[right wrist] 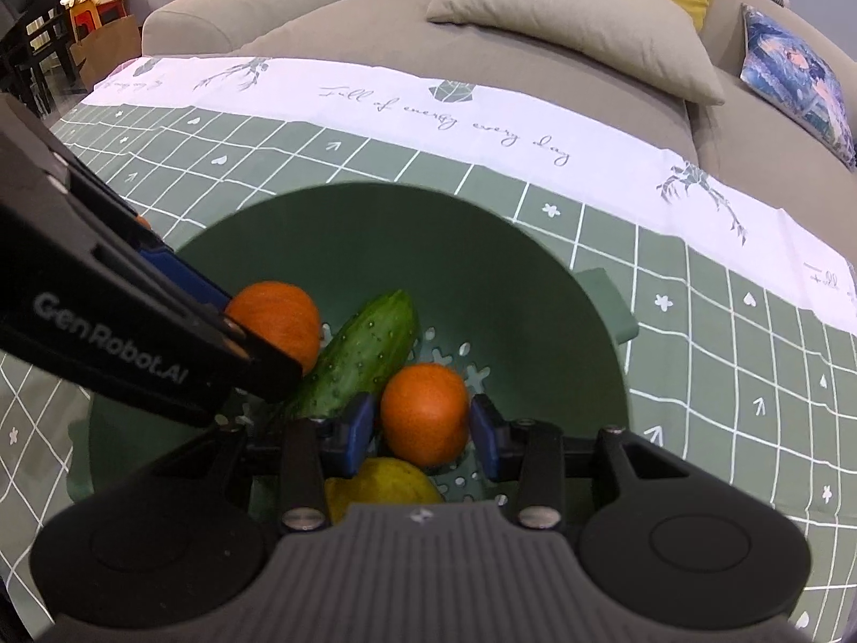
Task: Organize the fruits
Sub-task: 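Carry both mandarins into the green colander and release them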
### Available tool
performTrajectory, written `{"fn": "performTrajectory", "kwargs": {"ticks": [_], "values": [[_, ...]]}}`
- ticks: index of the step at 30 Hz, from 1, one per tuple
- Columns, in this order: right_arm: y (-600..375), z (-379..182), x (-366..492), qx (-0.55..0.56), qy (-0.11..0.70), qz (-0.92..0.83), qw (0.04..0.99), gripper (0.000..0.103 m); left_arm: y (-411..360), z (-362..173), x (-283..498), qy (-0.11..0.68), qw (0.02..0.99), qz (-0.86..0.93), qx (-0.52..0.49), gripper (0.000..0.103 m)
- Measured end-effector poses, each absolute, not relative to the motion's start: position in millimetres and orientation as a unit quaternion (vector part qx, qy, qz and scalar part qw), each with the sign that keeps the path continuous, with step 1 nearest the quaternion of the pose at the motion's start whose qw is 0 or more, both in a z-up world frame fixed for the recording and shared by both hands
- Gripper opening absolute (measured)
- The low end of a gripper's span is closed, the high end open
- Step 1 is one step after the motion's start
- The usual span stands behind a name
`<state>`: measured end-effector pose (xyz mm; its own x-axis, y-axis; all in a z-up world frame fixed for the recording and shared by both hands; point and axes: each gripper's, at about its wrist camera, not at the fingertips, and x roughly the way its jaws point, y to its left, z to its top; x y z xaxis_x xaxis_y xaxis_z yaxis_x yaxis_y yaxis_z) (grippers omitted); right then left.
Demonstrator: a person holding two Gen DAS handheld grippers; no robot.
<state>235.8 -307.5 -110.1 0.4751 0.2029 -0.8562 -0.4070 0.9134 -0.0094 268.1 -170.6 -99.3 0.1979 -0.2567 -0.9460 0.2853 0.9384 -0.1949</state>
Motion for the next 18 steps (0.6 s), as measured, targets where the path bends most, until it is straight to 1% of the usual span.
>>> {"fn": "performTrajectory", "kwargs": {"ticks": [6,9,10,11,15,18], "values": [[-306,-98,232,-0.111,0.474,0.178,0.855,0.038,-162,-89,265,0.598,0.782,-0.173,-0.012,0.056],[-304,-87,227,-0.11,0.467,0.171,0.86,0.045,-155,-73,259,0.585,0.791,-0.178,-0.021,0.057],[-303,-84,225,-0.109,0.466,0.167,0.862,0.05,-153,-68,257,0.58,0.794,-0.179,-0.023,0.057],[-302,-80,222,-0.108,0.465,0.163,0.863,0.052,-151,-62,254,0.575,0.798,-0.181,-0.026,0.057],[-294,-64,210,-0.094,0.465,0.149,0.867,0.052,-136,-35,240,0.545,0.817,-0.185,-0.034,0.057],[-285,-51,198,-0.083,0.463,0.142,0.871,0.058,-124,-18,226,0.522,0.832,-0.184,-0.028,0.057]]}}
